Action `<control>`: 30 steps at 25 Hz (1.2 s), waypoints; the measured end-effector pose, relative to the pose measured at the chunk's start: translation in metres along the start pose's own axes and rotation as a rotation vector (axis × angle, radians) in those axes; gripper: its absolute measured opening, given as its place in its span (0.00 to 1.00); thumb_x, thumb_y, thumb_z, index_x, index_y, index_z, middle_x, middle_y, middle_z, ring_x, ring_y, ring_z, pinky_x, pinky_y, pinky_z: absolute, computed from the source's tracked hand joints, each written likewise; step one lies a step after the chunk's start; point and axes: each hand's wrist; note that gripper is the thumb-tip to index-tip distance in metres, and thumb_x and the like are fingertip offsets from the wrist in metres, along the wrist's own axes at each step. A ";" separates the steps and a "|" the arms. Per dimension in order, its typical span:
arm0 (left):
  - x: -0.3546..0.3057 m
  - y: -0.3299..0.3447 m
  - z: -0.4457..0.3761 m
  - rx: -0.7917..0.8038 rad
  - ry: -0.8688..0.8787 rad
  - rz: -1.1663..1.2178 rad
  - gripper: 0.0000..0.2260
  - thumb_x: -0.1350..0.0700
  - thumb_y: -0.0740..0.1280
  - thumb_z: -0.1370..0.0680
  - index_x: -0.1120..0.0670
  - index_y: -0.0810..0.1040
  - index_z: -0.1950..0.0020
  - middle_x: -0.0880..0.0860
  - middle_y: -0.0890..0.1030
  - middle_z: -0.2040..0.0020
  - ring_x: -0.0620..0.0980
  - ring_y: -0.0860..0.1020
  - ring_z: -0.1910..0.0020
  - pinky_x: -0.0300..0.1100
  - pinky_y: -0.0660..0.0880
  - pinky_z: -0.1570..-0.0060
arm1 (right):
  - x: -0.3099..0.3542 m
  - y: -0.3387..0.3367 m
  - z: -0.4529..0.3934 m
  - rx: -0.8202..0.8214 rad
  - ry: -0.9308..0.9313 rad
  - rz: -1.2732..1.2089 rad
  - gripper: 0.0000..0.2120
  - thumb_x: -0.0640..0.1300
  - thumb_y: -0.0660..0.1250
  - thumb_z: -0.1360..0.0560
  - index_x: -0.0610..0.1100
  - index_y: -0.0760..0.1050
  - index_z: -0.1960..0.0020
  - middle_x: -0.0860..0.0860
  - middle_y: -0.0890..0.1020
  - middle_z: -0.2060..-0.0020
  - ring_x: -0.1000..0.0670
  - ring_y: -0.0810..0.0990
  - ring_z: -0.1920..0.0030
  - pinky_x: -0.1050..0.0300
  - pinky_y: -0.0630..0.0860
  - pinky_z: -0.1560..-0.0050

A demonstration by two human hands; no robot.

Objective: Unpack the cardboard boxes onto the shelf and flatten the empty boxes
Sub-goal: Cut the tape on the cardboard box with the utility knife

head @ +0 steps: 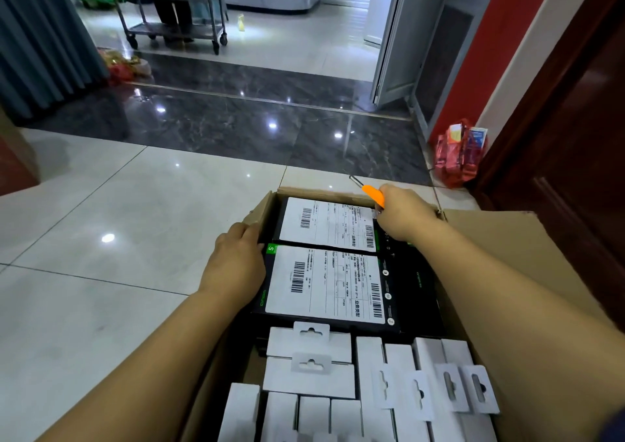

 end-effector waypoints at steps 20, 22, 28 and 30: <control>-0.011 -0.016 0.033 -0.053 0.011 0.122 0.14 0.57 0.60 0.20 0.56 0.74 0.35 0.56 0.69 0.34 0.58 0.66 0.35 0.53 0.70 0.39 | -0.001 -0.011 0.117 -0.079 0.219 -0.942 0.14 0.44 0.77 0.31 0.42 0.75 0.51 0.47 0.82 0.61 0.51 0.81 0.65 0.55 0.81 0.68; -0.015 -0.019 0.042 -0.074 0.048 0.091 0.13 0.55 0.60 0.20 0.54 0.75 0.37 0.54 0.70 0.34 0.56 0.64 0.35 0.53 0.68 0.39 | -0.003 -0.013 0.137 -0.051 0.263 -1.082 0.10 0.45 0.74 0.28 0.41 0.78 0.51 0.46 0.83 0.59 0.51 0.81 0.64 0.55 0.81 0.67; -0.048 -0.034 0.069 -0.108 0.176 0.116 0.12 0.56 0.64 0.21 0.53 0.77 0.39 0.52 0.72 0.34 0.58 0.64 0.35 0.54 0.65 0.38 | -0.008 -0.017 0.188 -0.045 0.294 -1.291 0.07 0.48 0.66 0.22 0.45 0.79 0.49 0.47 0.84 0.57 0.50 0.82 0.65 0.56 0.79 0.68; -0.060 -0.039 0.081 -0.096 0.259 0.100 0.12 0.55 0.64 0.21 0.53 0.77 0.38 0.51 0.73 0.34 0.56 0.64 0.34 0.48 0.63 0.37 | -0.009 -0.016 0.205 -0.072 0.309 -1.289 0.07 0.48 0.65 0.21 0.47 0.79 0.48 0.49 0.84 0.58 0.50 0.81 0.66 0.56 0.77 0.68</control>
Point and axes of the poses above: each hand's wrist, its own z-axis away from the middle knuckle, its own y-axis out of the palm, x = y × z
